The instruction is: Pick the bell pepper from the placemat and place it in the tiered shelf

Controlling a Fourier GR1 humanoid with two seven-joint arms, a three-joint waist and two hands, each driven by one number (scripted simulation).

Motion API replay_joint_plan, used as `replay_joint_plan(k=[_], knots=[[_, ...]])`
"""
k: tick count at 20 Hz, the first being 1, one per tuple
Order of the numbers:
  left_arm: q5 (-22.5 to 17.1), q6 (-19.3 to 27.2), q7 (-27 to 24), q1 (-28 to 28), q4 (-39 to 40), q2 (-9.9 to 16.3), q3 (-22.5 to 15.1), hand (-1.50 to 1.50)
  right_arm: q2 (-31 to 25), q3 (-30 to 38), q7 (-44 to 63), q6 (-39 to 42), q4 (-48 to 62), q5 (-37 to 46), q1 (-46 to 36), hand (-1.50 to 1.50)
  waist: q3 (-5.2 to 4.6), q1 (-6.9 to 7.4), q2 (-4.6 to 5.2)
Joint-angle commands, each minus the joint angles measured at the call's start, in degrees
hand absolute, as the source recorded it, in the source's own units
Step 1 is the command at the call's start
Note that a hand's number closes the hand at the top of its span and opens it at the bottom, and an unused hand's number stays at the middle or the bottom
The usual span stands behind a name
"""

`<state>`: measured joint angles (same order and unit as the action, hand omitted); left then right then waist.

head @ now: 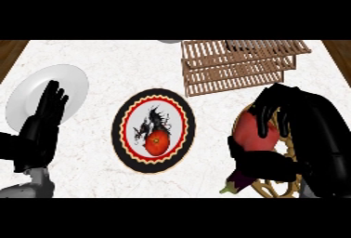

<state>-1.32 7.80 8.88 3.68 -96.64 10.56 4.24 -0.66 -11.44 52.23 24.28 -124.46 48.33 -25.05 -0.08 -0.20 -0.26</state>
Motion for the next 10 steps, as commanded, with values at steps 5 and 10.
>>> replay_joint_plan(k=[5,10], knots=[[1.69,0.96,0.76,0.77,-1.03,-1.35,-0.46,0.00,-2.83,10.45,1.44,2.06,3.33,-2.25,-8.14,1.50,0.07,0.34,0.22],[1.34,-0.04,-1.73,0.45,1.75,-2.36,-0.61,0.00,-6.59,17.90,-6.22,-3.19,13.67,-3.40,-11.39,1.50,0.07,0.46,0.35]])
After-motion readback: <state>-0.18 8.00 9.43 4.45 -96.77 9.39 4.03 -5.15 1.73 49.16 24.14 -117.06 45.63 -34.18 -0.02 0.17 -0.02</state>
